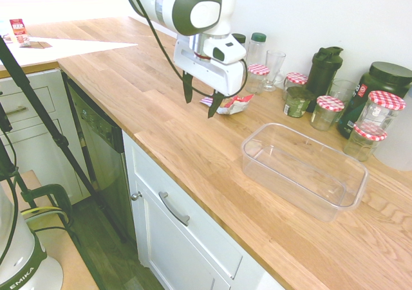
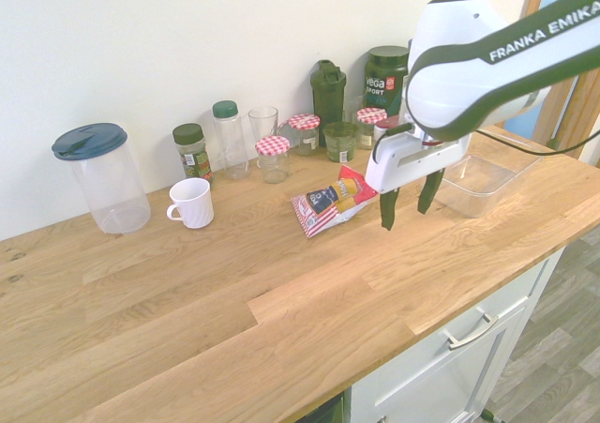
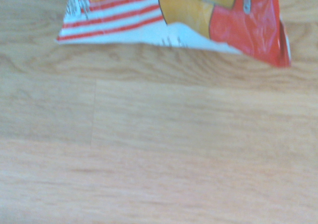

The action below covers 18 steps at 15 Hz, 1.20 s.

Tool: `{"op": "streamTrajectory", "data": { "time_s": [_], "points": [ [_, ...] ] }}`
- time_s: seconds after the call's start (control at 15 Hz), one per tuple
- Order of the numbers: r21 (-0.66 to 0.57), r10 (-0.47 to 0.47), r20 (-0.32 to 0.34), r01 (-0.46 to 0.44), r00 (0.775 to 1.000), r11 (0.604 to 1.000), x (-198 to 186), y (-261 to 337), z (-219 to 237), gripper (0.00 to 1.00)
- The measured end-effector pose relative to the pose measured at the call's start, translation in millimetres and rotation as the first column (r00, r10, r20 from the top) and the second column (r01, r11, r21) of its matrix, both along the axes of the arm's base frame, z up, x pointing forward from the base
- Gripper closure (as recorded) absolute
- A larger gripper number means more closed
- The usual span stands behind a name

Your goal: Put the chip bag into the container

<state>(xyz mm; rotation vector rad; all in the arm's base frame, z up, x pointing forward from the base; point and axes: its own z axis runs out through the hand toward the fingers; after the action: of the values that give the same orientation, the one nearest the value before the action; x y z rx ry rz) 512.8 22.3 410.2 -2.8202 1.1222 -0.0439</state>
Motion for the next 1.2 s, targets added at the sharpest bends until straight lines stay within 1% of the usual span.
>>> {"op": "streamTrajectory", "data": {
  "time_s": [0.27,0.6,0.67,0.93,1.2],
  "points": [
    [0.021,0.005,-0.001,-0.005,1.000,1.000,46,-6,19,0.00],
    [0.028,0.003,-0.039,-0.002,0.999,1.000,88,-7,-1,0.00],
    [0.031,-0.002,-0.042,0.003,0.999,1.000,94,-10,-2,1.00],
    [0.057,-0.020,-0.048,0.023,0.999,0.998,106,-16,-10,1.00],
    [0.069,-0.021,-0.060,0.025,0.998,0.997,108,-19,-19,1.00]
  ]
}}
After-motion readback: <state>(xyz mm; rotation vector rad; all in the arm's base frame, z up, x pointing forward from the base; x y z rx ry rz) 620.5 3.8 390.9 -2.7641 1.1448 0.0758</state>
